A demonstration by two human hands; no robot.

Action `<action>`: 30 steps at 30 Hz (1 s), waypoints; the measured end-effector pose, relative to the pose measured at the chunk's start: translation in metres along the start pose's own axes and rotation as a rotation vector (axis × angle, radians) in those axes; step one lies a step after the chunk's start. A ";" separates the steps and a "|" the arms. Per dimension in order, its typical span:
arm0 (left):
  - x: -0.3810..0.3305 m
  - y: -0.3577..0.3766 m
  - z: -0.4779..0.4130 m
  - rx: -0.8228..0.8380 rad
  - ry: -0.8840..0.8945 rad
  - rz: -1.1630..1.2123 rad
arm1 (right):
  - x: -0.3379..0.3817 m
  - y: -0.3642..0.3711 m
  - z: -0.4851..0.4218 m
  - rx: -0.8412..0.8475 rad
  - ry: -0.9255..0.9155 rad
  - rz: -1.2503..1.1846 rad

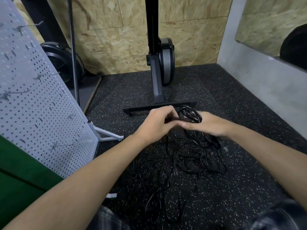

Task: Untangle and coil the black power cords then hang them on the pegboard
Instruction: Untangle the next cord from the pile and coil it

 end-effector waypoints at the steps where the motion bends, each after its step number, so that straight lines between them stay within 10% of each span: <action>1: -0.001 -0.006 -0.001 -0.052 -0.011 0.021 | 0.004 0.002 0.001 0.020 -0.011 -0.010; 23: 0.027 0.002 0.009 -0.154 -0.315 0.160 | 0.015 0.035 0.003 0.185 -0.026 -0.147; 30: 0.052 0.037 0.035 0.161 -0.555 0.371 | 0.011 0.019 -0.001 0.077 -0.038 -0.365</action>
Point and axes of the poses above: each hand's wrist, its own z-axis away from the middle knuckle, its own y-axis out of the palm, x = y × z, the point moved 10 cm from there along -z, towards the middle knuckle, and after that the axes turned 10 degrees about z, right-handed, at the moved point
